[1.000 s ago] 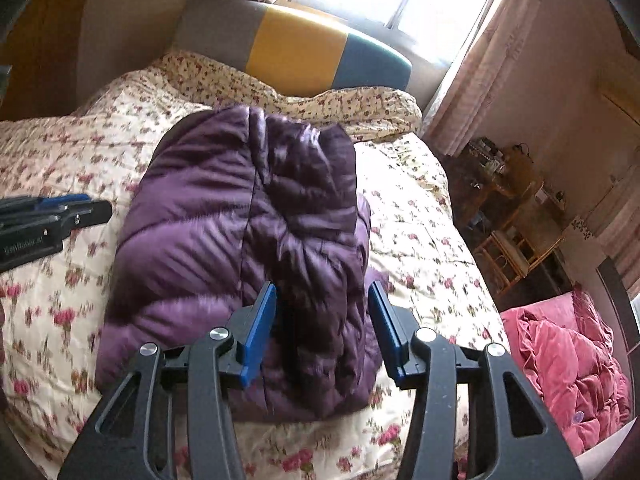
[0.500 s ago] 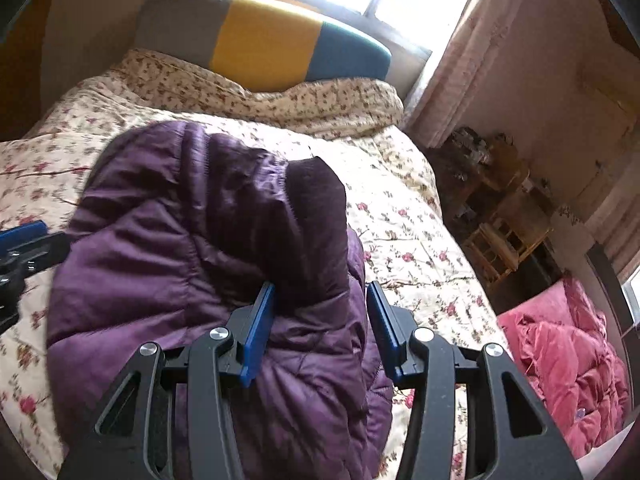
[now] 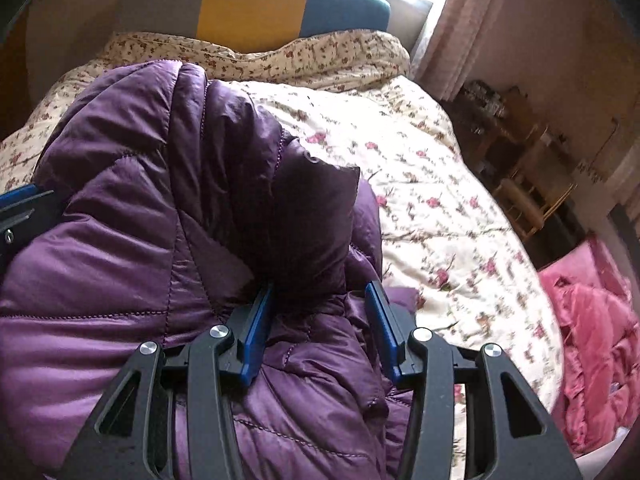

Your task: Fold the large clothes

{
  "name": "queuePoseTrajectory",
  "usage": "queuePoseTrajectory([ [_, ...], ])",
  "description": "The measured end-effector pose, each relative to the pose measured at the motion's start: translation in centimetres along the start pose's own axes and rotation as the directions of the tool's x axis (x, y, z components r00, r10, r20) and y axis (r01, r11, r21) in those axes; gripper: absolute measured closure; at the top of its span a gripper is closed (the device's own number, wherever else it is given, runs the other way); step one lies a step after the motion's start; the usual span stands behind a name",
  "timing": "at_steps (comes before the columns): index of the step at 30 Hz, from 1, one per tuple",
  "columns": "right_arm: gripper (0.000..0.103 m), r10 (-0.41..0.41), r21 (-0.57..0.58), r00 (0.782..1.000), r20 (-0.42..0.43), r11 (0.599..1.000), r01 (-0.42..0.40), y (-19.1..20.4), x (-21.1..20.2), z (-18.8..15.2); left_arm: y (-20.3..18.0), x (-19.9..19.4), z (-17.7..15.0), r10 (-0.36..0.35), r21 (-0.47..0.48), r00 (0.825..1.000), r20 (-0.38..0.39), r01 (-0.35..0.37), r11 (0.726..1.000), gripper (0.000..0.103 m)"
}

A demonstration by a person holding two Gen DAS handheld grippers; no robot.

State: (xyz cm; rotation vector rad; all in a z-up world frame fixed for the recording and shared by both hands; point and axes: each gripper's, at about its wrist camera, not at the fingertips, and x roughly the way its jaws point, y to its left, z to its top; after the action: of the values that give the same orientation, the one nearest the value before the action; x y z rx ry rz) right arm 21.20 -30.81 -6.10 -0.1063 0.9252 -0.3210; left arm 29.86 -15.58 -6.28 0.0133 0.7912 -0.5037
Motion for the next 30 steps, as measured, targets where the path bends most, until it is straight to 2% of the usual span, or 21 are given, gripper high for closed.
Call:
queuePoseTrajectory([
  [9,0.059,0.068,0.047,0.998,-0.012,0.997,-0.067,-0.9,2.1,-1.1,-1.0,2.4,-0.9,0.006,0.022,1.0,-0.003,-0.006,1.0,0.066],
  [17,0.057,0.059,0.047,0.998,-0.007,0.997,-0.059,-0.8,2.1,-1.0,-0.4,3.6,-1.8,-0.024,-0.017,1.0,-0.013,0.024,1.0,0.066],
  [19,0.054,0.05,0.045,0.999,-0.003,0.998,-0.05,-0.7,1.5,-0.9,0.0,3.0,-1.7,-0.039,-0.04,0.999,-0.007,0.039,0.998,0.062],
  [20,0.049,0.042,0.05,0.999,-0.001,0.998,-0.042,-0.8,1.2,-0.8,0.4,2.5,-1.6,-0.058,-0.067,0.998,-0.003,0.057,0.996,0.058],
  [22,0.042,0.032,0.065,0.999,0.004,0.997,-0.032,-0.9,0.6,-0.8,1.4,1.2,-1.6,-0.069,-0.121,0.997,0.019,0.071,0.99,0.035],
  [24,0.035,0.029,0.081,1.0,0.011,0.996,-0.03,-1.3,0.0,-0.8,2.3,0.1,-1.9,-0.062,-0.16,0.997,0.037,0.067,0.985,0.032],
  [26,0.033,0.044,0.098,0.999,0.01,0.994,-0.045,-1.7,-0.3,-0.8,3.3,-0.7,-2.3,-0.048,-0.185,0.998,0.039,0.054,0.981,0.032],
  [27,0.028,0.055,0.108,0.998,0.009,0.993,-0.056,-1.9,-0.6,-1.0,3.9,-0.9,-2.7,-0.045,-0.206,0.998,0.036,0.051,0.977,0.032],
  [30,0.021,0.083,0.143,0.997,0.004,0.986,-0.082,-2.8,-0.8,-1.3,5.7,-1.2,-3.6,-0.058,-0.28,0.998,0.022,0.062,0.958,0.029],
])
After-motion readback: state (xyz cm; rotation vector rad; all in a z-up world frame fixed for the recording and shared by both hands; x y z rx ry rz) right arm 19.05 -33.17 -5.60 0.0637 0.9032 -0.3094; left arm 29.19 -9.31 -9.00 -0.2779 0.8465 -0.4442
